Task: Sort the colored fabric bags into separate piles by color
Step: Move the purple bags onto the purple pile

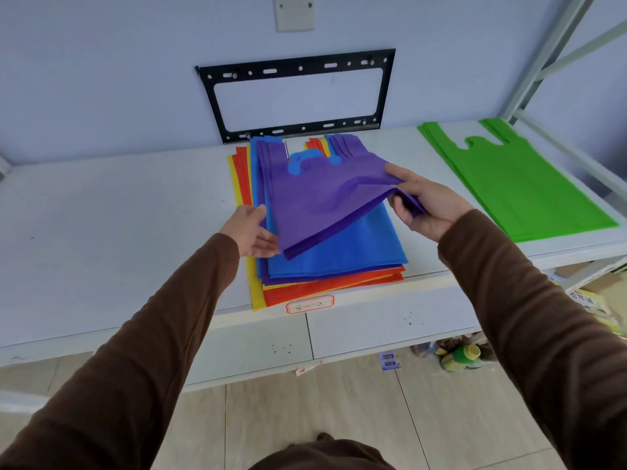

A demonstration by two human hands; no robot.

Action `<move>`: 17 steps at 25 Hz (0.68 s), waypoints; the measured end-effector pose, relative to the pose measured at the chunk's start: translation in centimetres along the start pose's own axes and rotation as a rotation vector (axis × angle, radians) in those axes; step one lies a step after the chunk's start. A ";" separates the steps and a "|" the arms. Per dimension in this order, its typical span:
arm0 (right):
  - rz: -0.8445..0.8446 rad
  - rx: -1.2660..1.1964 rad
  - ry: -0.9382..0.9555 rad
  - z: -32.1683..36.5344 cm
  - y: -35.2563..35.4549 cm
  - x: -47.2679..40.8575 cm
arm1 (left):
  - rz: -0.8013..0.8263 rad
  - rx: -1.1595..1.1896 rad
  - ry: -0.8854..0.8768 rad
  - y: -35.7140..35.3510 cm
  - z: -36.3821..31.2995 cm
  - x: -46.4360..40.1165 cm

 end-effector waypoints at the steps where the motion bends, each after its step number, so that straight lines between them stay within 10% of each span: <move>1: 0.006 -0.073 -0.031 -0.3 0.4 0.1 | 0.073 0.074 0.053 -1.1 0.4 0.0; 6: 0.052 0.085 -0.075 -2.1 2.9 1.8 | 0.218 0.450 -0.048 -4.8 -1.0 -2.3; 12: 0.107 0.463 -0.110 -4.8 3.6 1.9 | 0.095 -0.365 -0.259 -4.5 -3.6 -5.0; 17: 0.133 0.464 0.058 -2.4 -3.6 0.5 | 0.056 -0.553 -0.384 0.5 -8.5 -4.5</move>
Point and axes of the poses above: each hand's wrist, its own x-axis away from the middle knuckle, its own y-axis out of the back of the hand, z = x × y, the point moved 10 cm from there along -x, towards the middle knuckle, and after that the axes turned 2 degrees about z, right-handed, at the moved point
